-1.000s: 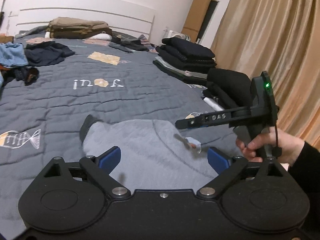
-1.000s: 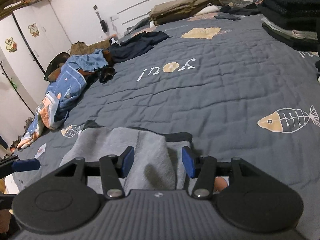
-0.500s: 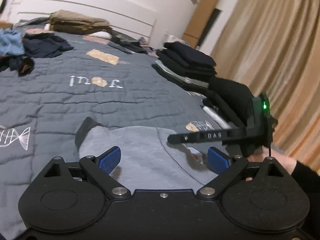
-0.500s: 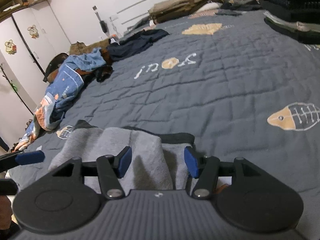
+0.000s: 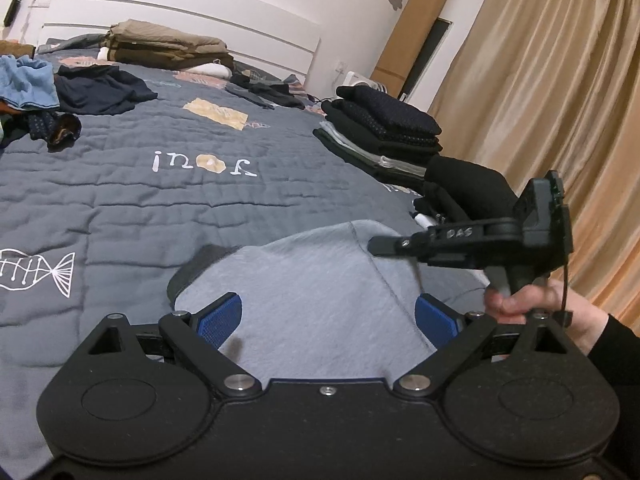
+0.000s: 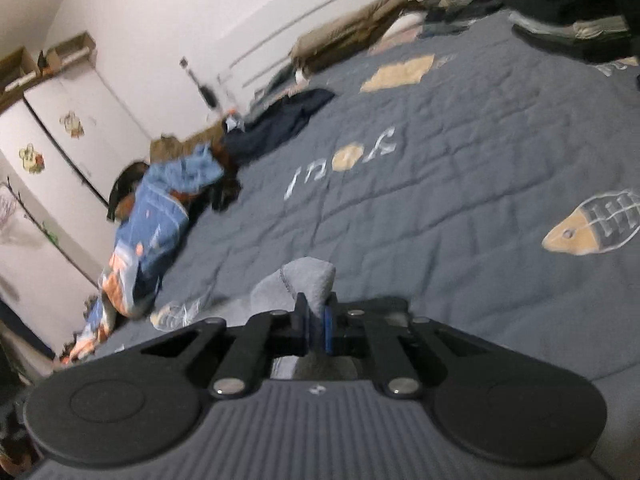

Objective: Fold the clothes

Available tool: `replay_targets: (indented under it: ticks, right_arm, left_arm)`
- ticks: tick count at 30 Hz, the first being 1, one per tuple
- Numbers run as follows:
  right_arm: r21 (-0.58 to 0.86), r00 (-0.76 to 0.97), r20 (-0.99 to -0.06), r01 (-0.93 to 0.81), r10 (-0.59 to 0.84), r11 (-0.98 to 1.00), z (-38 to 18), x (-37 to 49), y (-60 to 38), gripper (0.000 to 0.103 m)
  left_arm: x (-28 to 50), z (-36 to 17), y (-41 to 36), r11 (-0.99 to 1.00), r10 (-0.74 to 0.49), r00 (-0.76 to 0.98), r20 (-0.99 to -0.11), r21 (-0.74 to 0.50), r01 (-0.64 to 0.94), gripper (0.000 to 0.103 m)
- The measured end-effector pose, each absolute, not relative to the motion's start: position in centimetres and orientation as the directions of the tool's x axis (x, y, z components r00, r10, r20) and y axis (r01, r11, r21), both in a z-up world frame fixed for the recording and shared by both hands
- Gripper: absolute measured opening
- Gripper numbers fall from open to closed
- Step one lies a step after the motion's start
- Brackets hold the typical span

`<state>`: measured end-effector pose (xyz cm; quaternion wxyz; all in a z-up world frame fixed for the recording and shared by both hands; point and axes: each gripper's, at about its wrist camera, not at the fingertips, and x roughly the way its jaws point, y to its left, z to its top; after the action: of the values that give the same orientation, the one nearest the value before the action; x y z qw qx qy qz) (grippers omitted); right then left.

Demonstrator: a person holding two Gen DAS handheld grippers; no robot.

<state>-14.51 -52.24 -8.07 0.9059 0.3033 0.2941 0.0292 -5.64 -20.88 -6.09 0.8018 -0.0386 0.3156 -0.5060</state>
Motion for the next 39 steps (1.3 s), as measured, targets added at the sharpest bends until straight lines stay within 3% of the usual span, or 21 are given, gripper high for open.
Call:
replay_targets:
  ticks: [4,6,7,11,15,20,25,27,28,29,39]
  right_arm:
    - [0.485,0.81,-0.551,0.115,0.201,0.867,-9.1,-14.1,-51.0,0.012]
    - [0.454,0.779,-0.597,0.13,0.192,0.881,-9.6,-13.6,-50.6,0.023]
    - [0.449,0.767,-0.613,0.139,0.191,0.883,-9.7,-13.6,-50.7,0.035]
    - [0.473,0.818,-0.558,0.176,0.139,0.863,-8.5,-14.7,-52.4,0.053]
    - [0.483,0.845,-0.525,0.193,0.106,0.854,-8.4,-15.3,-53.5,0.062]
    - [0.477,0.801,-0.583,0.199,0.139,0.856,-11.3,-13.6,-52.6,0.065]
    - [0.464,0.793,-0.599,0.225,0.116,0.857,-13.0,-12.9,-51.8,0.065]
    - [0.487,0.802,-0.586,0.233,0.118,0.842,-13.2,-13.0,-51.8,0.051]
    - [0.507,0.804,-0.581,0.235,0.127,0.83,-13.2,-12.9,-51.8,0.022]
    - [0.525,0.806,-0.576,0.237,0.136,0.817,-13.2,-12.9,-51.9,0.013]
    - [0.656,0.857,-0.49,0.239,0.163,0.716,-10.2,-15.5,-53.8,0.009]
  left_arm:
    - [-5.6,-6.2,-21.2,0.482,-0.833,0.283,-0.476,-0.373,0.793,0.093]
    - [-5.6,-6.3,-21.2,0.483,-0.831,0.282,-0.48,-0.369,0.794,0.093]
    - [-5.6,-6.3,-21.2,0.483,-0.83,0.282,-0.481,-0.368,0.795,0.093]
    - [-5.5,-6.4,-21.2,0.487,-0.827,0.282,-0.486,-0.369,0.792,0.093]
    - [-5.5,-6.4,-21.2,0.482,-0.829,0.278,-0.485,-0.368,0.795,0.093]
    - [-5.7,-6.5,-21.3,0.476,-0.83,0.273,-0.487,-0.362,0.801,0.093]
    - [-5.7,-6.5,-21.3,0.479,-0.83,0.275,-0.486,-0.365,0.798,0.093]
    - [-5.8,-6.4,-21.3,0.479,-0.829,0.276,-0.487,-0.363,0.799,0.093]
    - [-5.8,-6.4,-21.3,0.479,-0.828,0.277,-0.487,-0.361,0.8,0.093]
    - [-5.8,-6.4,-21.3,0.48,-0.828,0.277,-0.487,-0.36,0.8,0.093]
    - [-5.4,-6.1,-20.8,0.487,-0.83,0.291,-0.475,-0.367,0.792,0.093]
